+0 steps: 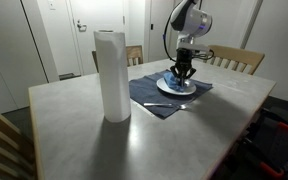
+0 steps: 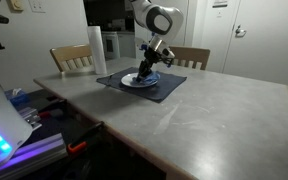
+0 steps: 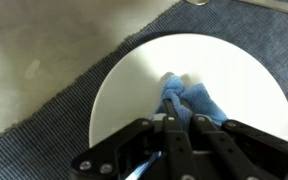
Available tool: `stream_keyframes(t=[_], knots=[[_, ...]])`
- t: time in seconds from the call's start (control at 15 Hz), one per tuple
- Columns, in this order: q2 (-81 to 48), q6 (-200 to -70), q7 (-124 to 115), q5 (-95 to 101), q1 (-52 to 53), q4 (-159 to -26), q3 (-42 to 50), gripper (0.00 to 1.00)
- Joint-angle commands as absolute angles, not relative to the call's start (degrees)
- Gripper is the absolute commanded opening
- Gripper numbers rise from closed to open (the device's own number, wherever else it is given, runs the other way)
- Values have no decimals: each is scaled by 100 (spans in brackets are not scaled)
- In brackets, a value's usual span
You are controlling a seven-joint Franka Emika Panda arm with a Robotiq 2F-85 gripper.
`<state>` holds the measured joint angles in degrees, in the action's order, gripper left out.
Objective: Wipe the white plate with the blue towel
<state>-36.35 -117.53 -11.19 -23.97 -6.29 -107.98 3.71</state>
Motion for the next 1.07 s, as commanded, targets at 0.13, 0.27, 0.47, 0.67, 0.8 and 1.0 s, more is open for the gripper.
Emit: stream_keyframes(t=[0.13,0.27,0.47,0.67,0.8,1.0], knots=[[-3744,-12699,-2270,-2024,-286,-10747,647,2],[-3777,-12795,-2523,-1998,-236,-10699,629,2],[-3799,-12595,-2494,-2191,-310,-10629,425,2],[-3788,-12224,-2365,-2397,-405,-10582,266,2],[-3767,-11994,-2300,-2546,-443,-10585,183,2],[-3811,-11825,-2295,-2681,-398,-10582,104,2]])
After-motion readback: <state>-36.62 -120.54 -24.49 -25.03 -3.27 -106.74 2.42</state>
